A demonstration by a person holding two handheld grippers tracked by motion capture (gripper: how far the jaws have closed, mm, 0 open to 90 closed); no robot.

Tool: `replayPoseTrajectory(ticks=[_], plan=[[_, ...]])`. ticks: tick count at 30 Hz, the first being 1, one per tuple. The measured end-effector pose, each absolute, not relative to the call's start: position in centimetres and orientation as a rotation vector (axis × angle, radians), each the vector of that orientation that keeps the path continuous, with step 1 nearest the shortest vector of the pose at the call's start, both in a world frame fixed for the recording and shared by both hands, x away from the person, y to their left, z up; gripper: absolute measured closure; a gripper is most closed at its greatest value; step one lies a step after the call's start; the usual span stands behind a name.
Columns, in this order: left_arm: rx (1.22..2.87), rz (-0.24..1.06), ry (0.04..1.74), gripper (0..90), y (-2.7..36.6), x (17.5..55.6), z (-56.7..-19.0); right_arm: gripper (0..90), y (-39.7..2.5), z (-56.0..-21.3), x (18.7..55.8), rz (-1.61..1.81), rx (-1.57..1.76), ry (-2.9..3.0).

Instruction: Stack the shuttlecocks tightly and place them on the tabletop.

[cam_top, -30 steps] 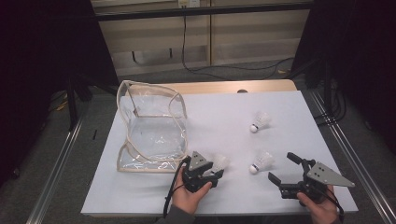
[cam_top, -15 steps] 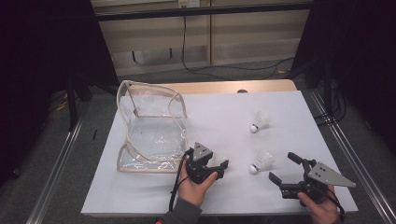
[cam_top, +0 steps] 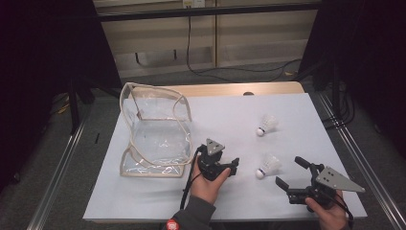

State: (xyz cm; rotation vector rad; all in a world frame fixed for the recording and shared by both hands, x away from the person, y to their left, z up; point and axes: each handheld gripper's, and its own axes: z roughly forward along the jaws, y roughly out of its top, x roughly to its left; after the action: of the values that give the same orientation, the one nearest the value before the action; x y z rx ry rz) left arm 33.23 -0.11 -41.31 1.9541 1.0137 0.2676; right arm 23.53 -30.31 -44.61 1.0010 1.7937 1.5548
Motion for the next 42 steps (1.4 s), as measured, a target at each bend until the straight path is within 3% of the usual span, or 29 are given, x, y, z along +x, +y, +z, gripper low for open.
replayPoseTrajectory(ticks=[10,24,35,39,42], plan=[[1.988,0.33,1.071,37.6,-1.0,34.4,-41.2,1.7,-30.3,-44.6,23.6,1.556,1.003,1.794],[2.048,0.269,1.084,49.5,-0.8,34.2,-41.7,1.7,-30.3,-44.6,23.5,1.552,0.994,1.796],[2.045,0.185,1.108,53.6,-0.7,34.0,-42.0,1.7,-30.3,-44.6,23.5,1.555,0.994,1.791],[2.062,0.164,1.1,58.6,-0.8,34.0,-42.0,1.6,-30.3,-44.5,23.5,1.554,0.995,1.792],[2.076,0.156,1.092,69.4,-0.8,33.9,-42.0,1.6,-30.4,-44.5,23.6,1.555,0.991,1.789]])
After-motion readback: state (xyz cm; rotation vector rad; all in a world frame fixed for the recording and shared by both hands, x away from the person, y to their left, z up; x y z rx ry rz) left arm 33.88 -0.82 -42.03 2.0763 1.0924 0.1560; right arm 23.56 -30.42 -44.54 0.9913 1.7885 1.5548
